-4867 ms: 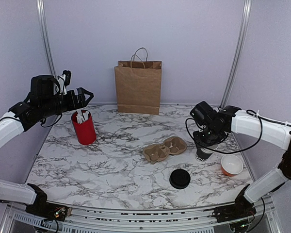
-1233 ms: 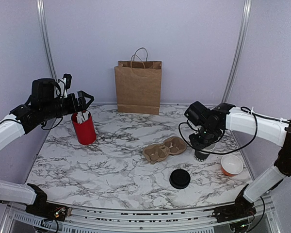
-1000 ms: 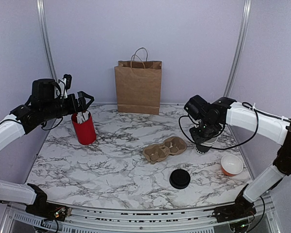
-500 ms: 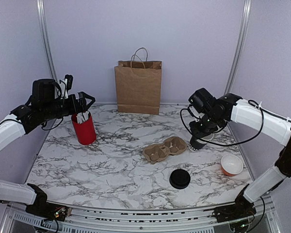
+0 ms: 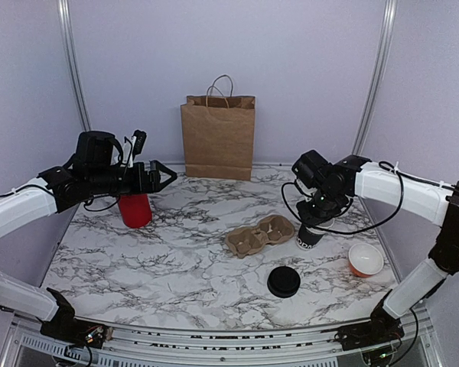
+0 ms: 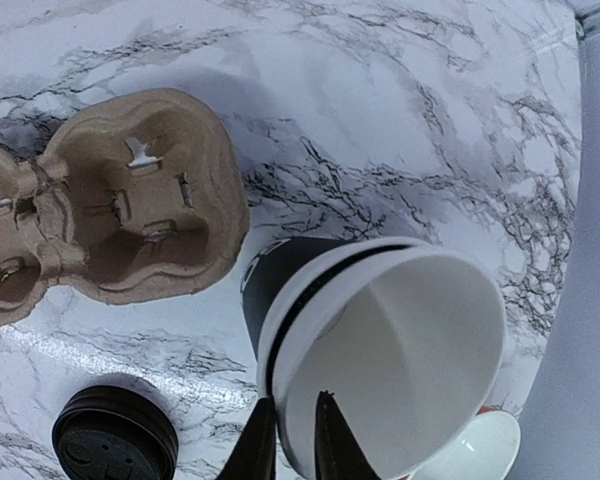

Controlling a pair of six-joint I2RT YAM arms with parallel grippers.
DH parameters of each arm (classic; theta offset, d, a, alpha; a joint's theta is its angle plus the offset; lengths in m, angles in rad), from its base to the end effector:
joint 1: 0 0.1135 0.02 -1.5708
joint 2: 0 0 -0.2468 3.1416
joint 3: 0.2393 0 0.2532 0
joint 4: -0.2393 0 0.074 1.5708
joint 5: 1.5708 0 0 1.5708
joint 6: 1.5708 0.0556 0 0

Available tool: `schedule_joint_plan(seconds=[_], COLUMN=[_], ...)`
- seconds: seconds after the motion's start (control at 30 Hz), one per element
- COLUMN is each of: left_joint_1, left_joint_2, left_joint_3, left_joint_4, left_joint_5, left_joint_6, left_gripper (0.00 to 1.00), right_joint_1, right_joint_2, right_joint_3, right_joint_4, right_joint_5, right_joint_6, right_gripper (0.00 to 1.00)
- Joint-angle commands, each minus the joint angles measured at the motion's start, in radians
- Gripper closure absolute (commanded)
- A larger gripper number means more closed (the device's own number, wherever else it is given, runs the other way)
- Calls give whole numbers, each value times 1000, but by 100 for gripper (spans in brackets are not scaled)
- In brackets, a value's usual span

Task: Pack the takeout coffee

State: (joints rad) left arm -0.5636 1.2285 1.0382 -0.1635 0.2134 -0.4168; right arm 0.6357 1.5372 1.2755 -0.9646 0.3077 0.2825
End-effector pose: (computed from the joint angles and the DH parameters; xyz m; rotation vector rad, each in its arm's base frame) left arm 0.2561 -0.1758 0.3139 0.2967 1.9915 -0.8483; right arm 0.2576 0.1692 0.2350 -0.4018 2.6653 -0.1669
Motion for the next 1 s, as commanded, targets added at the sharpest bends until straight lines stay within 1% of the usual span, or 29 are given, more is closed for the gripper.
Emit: schedule_joint_plan(seconds=[0.0,0.17,0.23,0.33,0.5,0.67,0.73,0.8,0.9,0.97], left_joint_1=[-7,-7,-8,-7,-8,-7,-8,-8,-8,-8], left_joint_2=[11,20,22,24,28,29,31,32,33,32], left_joint_3=[23,35,36,36,36,36,36,36,37,36], left_joint_4=[29,28,28,28,28,28,27,28,28,27], left_joint_5=[2,3,1,-2,-3,-6,-7,-7,-8,-8], left_joint_6=[-1,7,9,10,12,13,13,14,16,19], left_gripper=[1,1,1,1,1,1,1,1,1,1], right_joint_1=[-7,-7,-7,-6,-4,30,36,36,23,22], right_joint_2=[-3,-13,-15,-15,-4,16,25,26,6,16], right_joint_3=[-16,-14,-13,-6,18,94,110,113,96,97], right_joint_4=[-15,-17,-22,-23,-41,-105,-121,-120,-73,-83], right_joint_5=[40,24,25,17,18,134,158,156,59,94], right_joint_6=[5,1,-2,-7,-18,0,4,1,-33,-32], right_gripper=[83,76,76,82,100,100,100,100,99,98])
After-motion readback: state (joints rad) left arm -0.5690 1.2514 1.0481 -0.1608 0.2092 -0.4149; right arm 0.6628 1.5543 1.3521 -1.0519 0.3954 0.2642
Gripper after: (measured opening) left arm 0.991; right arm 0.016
